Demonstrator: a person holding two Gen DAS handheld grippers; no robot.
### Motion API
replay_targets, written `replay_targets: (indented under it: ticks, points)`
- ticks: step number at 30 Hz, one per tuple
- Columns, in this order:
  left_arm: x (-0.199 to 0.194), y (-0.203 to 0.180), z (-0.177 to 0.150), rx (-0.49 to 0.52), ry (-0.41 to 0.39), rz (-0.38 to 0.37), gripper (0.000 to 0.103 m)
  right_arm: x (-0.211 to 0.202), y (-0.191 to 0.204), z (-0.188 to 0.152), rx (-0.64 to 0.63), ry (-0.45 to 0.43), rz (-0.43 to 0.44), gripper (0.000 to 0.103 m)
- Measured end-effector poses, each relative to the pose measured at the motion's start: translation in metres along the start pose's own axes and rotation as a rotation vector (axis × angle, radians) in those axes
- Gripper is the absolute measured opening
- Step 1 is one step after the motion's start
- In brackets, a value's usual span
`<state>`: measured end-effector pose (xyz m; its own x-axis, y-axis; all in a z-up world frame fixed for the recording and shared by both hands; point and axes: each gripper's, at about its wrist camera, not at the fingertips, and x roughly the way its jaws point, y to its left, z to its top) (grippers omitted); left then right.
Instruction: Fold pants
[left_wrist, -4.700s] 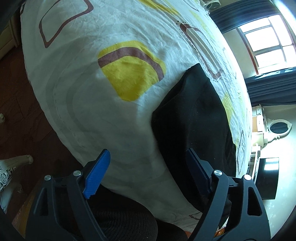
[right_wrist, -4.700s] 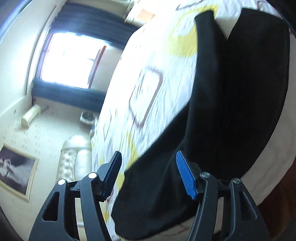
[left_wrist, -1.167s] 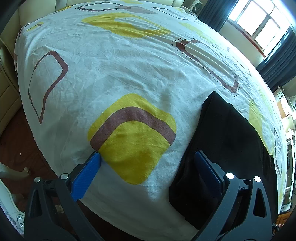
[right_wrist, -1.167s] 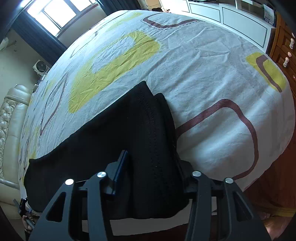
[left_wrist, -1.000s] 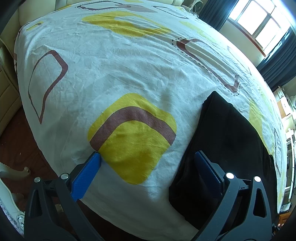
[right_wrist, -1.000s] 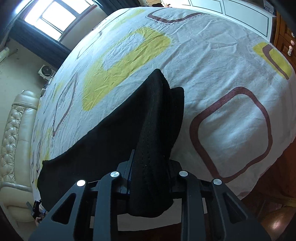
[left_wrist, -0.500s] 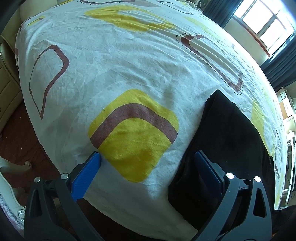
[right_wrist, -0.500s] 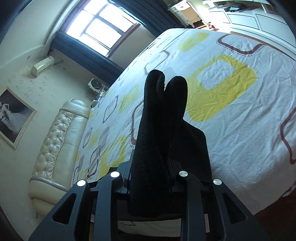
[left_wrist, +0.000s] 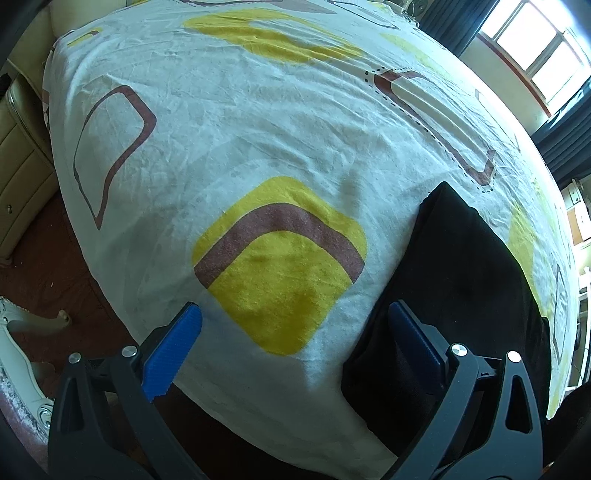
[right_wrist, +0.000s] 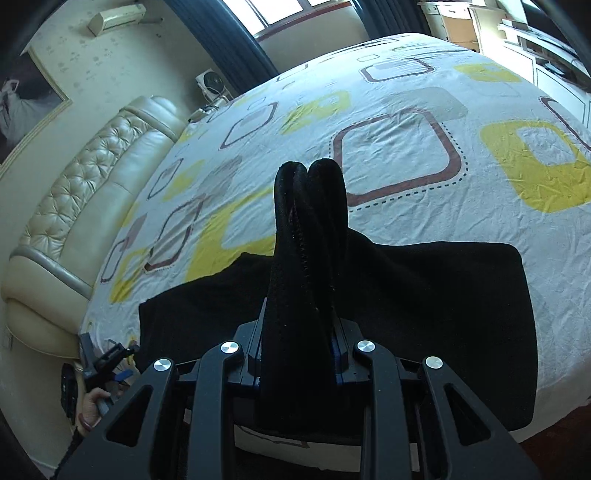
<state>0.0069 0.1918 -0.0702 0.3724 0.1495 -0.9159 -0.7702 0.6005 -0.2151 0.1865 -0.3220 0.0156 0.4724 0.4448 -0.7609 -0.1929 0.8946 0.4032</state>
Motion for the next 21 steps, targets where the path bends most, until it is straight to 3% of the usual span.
replay_targets:
  ticks: [7,14,21]
  points:
    - [-0.022,-0.013,0.004,0.096,-0.126,0.061,0.100,0.066,0.031,-0.030,-0.082,0.075,-0.133,0.026]
    - [-0.051,-0.031,0.002,0.174,-0.283,0.029,0.100,0.089,0.046,-0.050,-0.122,0.087,-0.209,0.029]
    - [-0.051,-0.051,-0.011,0.229,-0.240,-0.061,0.100,0.092,0.057,-0.064,-0.099,0.091,-0.140,0.043]
